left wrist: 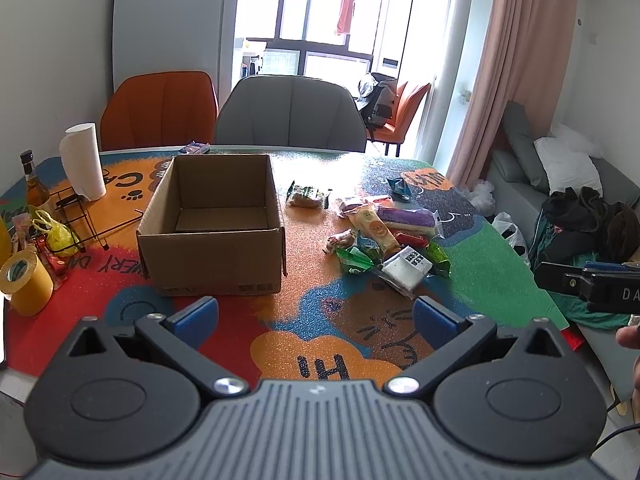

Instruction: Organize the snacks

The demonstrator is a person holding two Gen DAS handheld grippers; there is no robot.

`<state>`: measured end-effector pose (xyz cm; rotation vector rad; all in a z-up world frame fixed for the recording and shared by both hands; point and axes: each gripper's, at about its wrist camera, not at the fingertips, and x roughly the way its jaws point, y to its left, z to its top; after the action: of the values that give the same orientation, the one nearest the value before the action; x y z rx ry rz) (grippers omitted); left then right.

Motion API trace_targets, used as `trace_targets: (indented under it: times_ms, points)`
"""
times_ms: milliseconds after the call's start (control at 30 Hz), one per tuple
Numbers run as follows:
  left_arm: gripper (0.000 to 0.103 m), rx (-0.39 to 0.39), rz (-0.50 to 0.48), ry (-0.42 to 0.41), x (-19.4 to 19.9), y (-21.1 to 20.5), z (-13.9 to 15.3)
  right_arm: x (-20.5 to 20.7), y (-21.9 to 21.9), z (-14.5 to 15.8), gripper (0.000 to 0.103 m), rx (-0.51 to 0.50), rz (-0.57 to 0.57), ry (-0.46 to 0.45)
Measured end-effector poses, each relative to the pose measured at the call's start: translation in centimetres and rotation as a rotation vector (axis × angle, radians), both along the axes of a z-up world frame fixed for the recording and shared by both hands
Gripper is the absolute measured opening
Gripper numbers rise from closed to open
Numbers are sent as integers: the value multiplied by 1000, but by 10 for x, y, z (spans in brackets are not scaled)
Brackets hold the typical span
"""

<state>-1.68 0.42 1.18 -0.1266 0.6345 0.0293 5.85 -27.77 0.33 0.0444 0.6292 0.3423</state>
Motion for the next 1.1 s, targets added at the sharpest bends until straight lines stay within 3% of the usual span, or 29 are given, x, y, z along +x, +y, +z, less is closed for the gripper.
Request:
trace_targets:
  times_ms: [533,1100]
  points:
    - [103,1,-14,3,4,-4,4,5,0,-2,103,3,6,12]
    - [103,-28,-65,33,51,-16,-15,42,-18,-19,103,38,-21,52]
